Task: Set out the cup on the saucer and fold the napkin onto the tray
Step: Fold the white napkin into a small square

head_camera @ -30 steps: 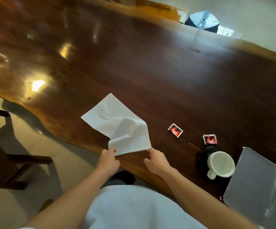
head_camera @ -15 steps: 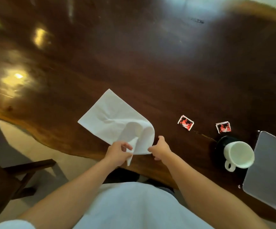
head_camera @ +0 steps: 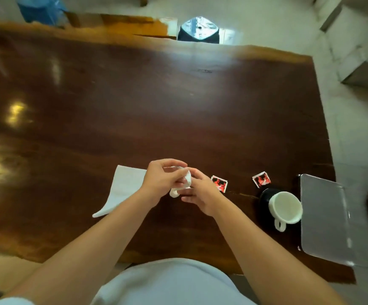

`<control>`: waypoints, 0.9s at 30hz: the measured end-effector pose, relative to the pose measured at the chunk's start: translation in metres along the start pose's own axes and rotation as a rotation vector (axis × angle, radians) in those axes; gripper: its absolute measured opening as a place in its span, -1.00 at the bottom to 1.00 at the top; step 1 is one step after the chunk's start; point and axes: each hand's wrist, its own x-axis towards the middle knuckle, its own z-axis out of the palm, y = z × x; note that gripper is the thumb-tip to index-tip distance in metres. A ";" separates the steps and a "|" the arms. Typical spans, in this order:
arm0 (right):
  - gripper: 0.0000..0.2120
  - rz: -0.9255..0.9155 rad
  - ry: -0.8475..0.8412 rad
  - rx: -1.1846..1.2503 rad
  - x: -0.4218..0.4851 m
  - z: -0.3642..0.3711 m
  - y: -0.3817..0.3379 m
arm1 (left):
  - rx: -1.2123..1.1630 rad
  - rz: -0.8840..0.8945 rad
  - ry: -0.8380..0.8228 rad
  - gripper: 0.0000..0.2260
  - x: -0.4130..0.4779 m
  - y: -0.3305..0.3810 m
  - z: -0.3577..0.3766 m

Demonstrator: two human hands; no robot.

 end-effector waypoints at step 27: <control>-0.72 -0.802 0.087 -0.320 -0.076 0.023 -0.101 | 0.381 0.706 -0.003 -0.66 -0.019 0.108 -0.018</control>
